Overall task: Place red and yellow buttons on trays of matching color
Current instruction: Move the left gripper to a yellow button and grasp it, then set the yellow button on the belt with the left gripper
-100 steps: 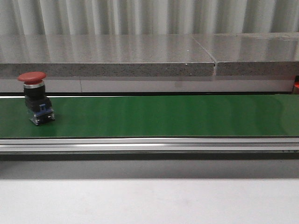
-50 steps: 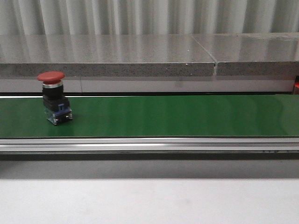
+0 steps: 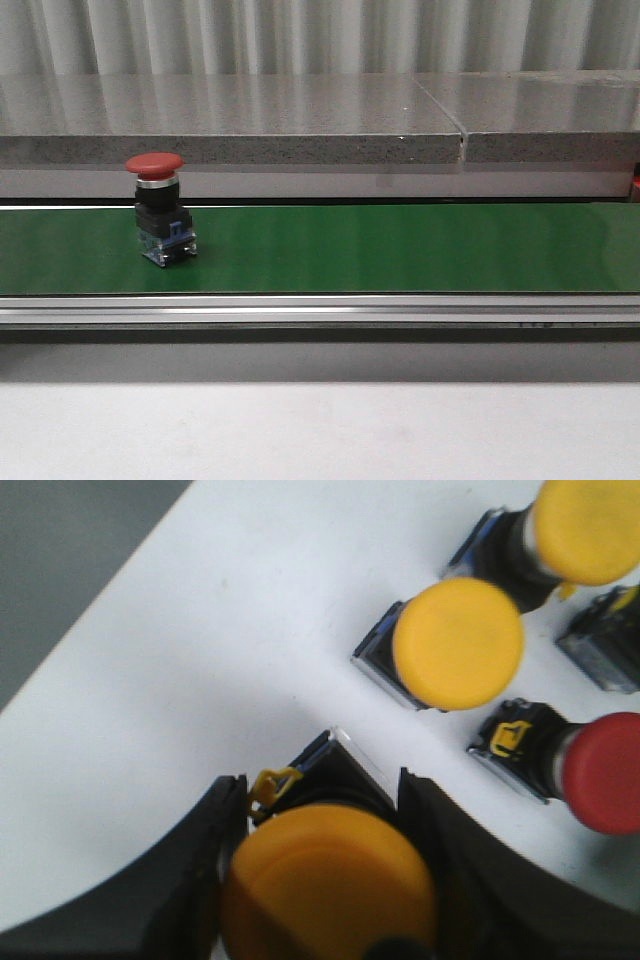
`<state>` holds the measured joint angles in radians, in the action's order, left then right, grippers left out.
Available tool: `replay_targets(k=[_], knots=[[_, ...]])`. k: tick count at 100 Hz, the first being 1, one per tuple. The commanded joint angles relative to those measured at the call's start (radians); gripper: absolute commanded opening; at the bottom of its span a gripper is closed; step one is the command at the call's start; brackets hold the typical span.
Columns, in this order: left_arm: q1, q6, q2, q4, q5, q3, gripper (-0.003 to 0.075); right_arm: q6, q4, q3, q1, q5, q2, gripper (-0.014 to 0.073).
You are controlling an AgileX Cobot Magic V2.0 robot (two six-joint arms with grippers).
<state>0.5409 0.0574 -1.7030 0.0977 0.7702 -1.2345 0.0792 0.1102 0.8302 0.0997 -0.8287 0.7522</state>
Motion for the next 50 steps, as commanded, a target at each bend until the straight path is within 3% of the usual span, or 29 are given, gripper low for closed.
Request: replay_targets(k=[1, 24, 50], knots=[[-0.030, -0.001, 0.123, 0.011, -0.009, -0.027, -0.0020, 0.007, 0.003, 0.025, 0.000, 0.064, -0.005, -0.0067], [-0.190, -0.045, 0.268, 0.011, 0.037, -0.027, -0.0020, 0.007, 0.003, 0.025, 0.000, 0.064, -0.005, -0.0067], [-0.388, -0.104, 0.240, 0.009, 0.082, -0.004, -0.0020, 0.007, 0.003, 0.025, 0.000, 0.064, -0.005, -0.0067]])
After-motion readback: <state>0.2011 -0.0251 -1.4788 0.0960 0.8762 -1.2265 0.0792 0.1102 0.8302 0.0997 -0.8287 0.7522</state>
